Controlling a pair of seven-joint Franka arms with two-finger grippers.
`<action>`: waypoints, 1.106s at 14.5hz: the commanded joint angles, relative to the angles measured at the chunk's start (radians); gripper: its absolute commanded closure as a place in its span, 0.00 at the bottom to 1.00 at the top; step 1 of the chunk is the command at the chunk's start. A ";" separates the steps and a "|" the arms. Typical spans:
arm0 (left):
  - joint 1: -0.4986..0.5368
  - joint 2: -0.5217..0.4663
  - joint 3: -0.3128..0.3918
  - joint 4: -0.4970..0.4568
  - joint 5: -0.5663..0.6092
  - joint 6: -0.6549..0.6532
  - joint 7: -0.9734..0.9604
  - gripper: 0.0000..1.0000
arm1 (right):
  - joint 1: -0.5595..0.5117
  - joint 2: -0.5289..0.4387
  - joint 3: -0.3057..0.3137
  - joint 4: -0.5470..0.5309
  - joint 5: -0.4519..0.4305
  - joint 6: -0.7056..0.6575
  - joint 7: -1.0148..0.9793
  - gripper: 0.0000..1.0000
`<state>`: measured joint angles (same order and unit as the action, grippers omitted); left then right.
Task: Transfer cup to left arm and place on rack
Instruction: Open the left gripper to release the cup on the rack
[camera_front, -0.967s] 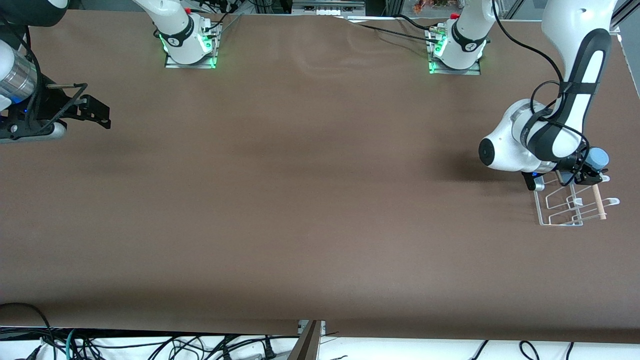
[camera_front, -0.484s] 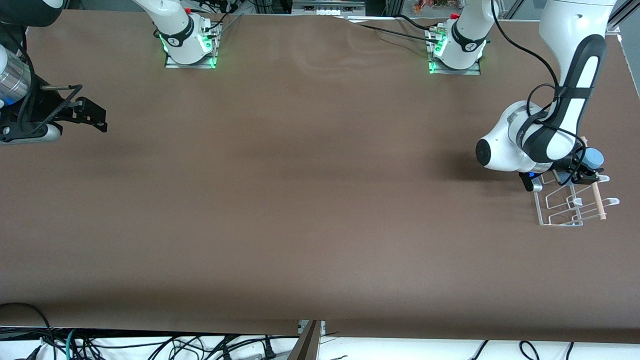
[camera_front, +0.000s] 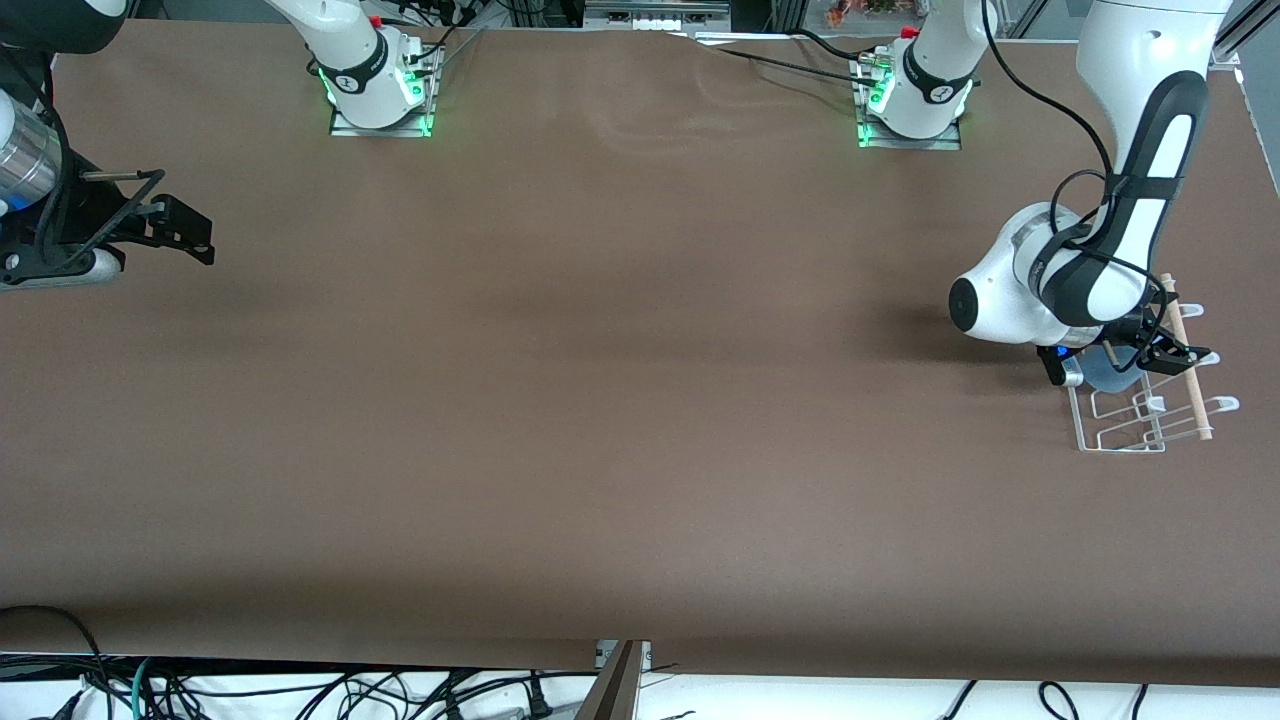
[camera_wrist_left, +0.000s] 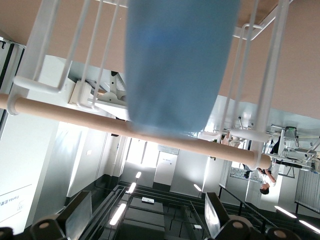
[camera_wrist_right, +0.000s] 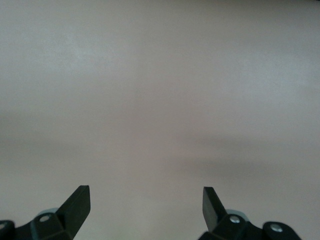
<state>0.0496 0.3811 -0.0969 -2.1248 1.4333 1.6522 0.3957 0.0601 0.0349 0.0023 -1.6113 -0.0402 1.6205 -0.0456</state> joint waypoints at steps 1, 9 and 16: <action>-0.001 -0.010 -0.001 0.035 -0.011 0.000 -0.011 0.00 | 0.003 0.011 -0.002 0.027 0.016 -0.016 -0.014 0.01; -0.001 -0.010 -0.001 0.360 -0.652 -0.101 -0.098 0.00 | 0.003 0.011 -0.002 0.027 0.016 -0.014 -0.016 0.01; -0.007 -0.013 -0.023 0.711 -1.167 -0.212 -0.275 0.00 | 0.003 0.011 -0.001 0.027 0.014 -0.019 -0.016 0.01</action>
<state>0.0481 0.3592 -0.1027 -1.5402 0.3505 1.4827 0.1552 0.0605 0.0358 0.0030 -1.6105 -0.0400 1.6202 -0.0457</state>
